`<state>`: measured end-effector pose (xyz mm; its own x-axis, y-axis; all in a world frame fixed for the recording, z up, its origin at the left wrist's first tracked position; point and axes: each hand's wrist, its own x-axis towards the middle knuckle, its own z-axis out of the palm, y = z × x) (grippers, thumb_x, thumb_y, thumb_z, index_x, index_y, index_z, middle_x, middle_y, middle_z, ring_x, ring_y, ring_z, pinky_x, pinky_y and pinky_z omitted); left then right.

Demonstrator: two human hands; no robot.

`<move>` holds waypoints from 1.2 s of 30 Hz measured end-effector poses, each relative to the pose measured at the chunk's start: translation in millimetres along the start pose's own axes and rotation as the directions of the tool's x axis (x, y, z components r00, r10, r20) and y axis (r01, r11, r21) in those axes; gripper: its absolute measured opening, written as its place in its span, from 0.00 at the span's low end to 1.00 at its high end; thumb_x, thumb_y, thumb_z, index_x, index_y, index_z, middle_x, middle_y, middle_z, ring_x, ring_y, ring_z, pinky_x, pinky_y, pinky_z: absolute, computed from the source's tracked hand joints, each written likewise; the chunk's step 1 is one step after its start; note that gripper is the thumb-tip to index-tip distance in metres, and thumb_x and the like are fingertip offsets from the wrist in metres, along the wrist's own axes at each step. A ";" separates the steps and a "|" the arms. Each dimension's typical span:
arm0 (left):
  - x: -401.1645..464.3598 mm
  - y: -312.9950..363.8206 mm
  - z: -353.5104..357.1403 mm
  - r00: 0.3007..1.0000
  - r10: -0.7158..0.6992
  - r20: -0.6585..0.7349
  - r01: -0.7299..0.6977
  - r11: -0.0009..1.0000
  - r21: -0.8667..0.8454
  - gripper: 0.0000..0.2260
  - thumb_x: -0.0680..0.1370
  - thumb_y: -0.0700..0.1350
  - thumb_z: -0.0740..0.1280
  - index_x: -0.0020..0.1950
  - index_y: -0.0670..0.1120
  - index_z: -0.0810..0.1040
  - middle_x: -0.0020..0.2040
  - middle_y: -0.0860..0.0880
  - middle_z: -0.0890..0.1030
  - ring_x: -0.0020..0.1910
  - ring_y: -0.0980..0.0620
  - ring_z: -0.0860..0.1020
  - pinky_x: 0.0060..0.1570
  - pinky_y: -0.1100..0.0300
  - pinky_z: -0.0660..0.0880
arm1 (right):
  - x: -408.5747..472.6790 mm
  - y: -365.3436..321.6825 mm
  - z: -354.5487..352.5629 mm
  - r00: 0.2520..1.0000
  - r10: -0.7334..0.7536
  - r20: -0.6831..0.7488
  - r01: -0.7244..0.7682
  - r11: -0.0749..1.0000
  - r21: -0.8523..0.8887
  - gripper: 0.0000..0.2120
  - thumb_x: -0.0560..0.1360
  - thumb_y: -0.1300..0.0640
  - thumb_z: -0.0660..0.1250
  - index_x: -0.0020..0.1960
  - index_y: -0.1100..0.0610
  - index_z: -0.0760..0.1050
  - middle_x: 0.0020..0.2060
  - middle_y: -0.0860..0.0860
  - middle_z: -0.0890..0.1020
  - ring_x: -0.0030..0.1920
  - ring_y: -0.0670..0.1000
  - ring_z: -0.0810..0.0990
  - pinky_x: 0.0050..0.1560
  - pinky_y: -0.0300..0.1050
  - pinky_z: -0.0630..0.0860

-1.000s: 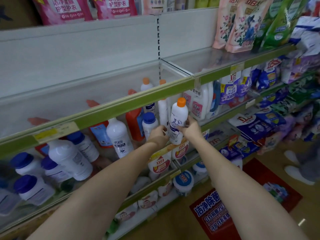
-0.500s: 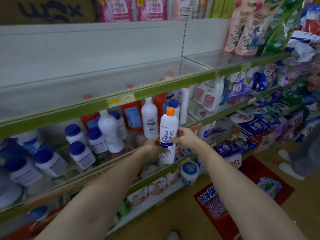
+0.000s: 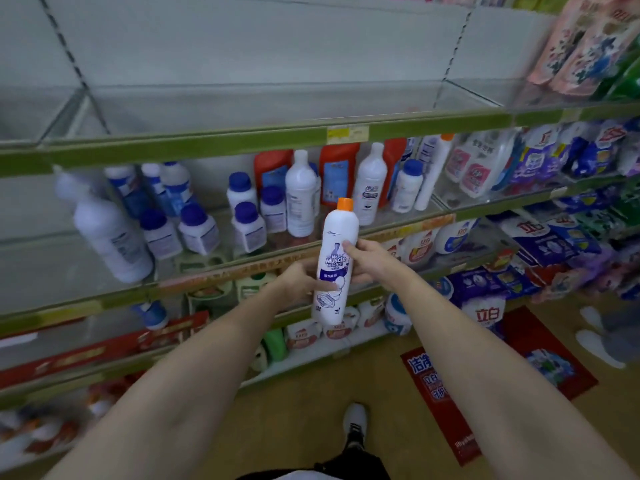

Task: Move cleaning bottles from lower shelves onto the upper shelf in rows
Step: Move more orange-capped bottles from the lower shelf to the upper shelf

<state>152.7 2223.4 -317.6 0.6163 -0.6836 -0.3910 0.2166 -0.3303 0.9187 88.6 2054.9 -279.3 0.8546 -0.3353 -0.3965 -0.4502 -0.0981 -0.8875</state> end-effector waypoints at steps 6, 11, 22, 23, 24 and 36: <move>-32.4 -17.0 -38.3 0.996 -0.085 -0.007 0.085 0.995 0.048 0.28 0.68 0.34 0.79 0.65 0.47 0.77 0.56 0.48 0.85 0.53 0.46 0.84 0.53 0.46 0.82 | -5.0 -7.1 45.1 0.995 -0.075 0.060 0.080 0.994 -0.081 0.11 0.84 0.47 0.61 0.60 0.54 0.72 0.50 0.52 0.84 0.45 0.51 0.84 0.43 0.49 0.83; -49.0 -22.1 -51.8 0.993 -0.079 -0.090 0.085 0.994 0.065 0.25 0.70 0.34 0.78 0.62 0.49 0.75 0.52 0.50 0.82 0.50 0.49 0.82 0.47 0.51 0.82 | 0.1 -12.3 71.6 0.994 -0.082 0.078 0.091 0.989 -0.121 0.14 0.83 0.47 0.61 0.62 0.57 0.71 0.54 0.55 0.84 0.48 0.54 0.85 0.49 0.56 0.84; -62.9 -20.6 -67.7 0.988 -0.093 -0.124 0.098 0.995 0.033 0.25 0.72 0.35 0.76 0.66 0.48 0.74 0.49 0.52 0.81 0.44 0.52 0.82 0.30 0.63 0.77 | 0.9 -28.9 90.1 0.987 -0.141 0.083 0.157 0.959 -0.237 0.13 0.83 0.45 0.61 0.59 0.54 0.73 0.54 0.54 0.84 0.52 0.56 0.85 0.52 0.60 0.83; -63.1 -21.0 -67.5 0.987 -0.102 -0.124 0.106 0.994 0.023 0.27 0.72 0.34 0.76 0.67 0.49 0.73 0.49 0.52 0.81 0.44 0.52 0.82 0.30 0.63 0.78 | 1.7 -29.5 90.4 0.987 -0.135 0.082 0.152 0.956 -0.251 0.14 0.83 0.45 0.62 0.59 0.55 0.73 0.54 0.54 0.84 0.52 0.56 0.85 0.52 0.59 0.83; -62.8 -22.6 -67.1 0.987 -0.104 -0.126 0.106 0.994 0.014 0.28 0.72 0.33 0.75 0.67 0.49 0.72 0.49 0.51 0.82 0.45 0.51 0.82 0.33 0.61 0.80 | 2.1 -29.8 90.6 0.989 -0.122 0.077 0.139 0.953 -0.270 0.15 0.83 0.44 0.62 0.59 0.56 0.74 0.54 0.54 0.85 0.51 0.56 0.85 0.52 0.59 0.83; -57.9 -18.5 -42.1 0.991 -0.086 -0.102 0.076 0.992 -0.102 0.21 0.70 0.38 0.79 0.59 0.48 0.77 0.55 0.48 0.83 0.51 0.50 0.81 0.46 0.57 0.79 | 2.0 -36.1 105.6 0.972 -0.202 -0.117 0.112 0.842 -0.527 0.18 0.73 0.38 0.72 0.44 0.54 0.79 0.37 0.52 0.86 0.33 0.50 0.86 0.38 0.48 0.84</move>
<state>144.9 2296.5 -309.6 0.6696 -0.5821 -0.4613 0.3392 -0.3128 0.8872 133.9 2156.7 -272.8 0.8918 -0.4157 -0.1785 -0.4200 -0.6143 -0.6680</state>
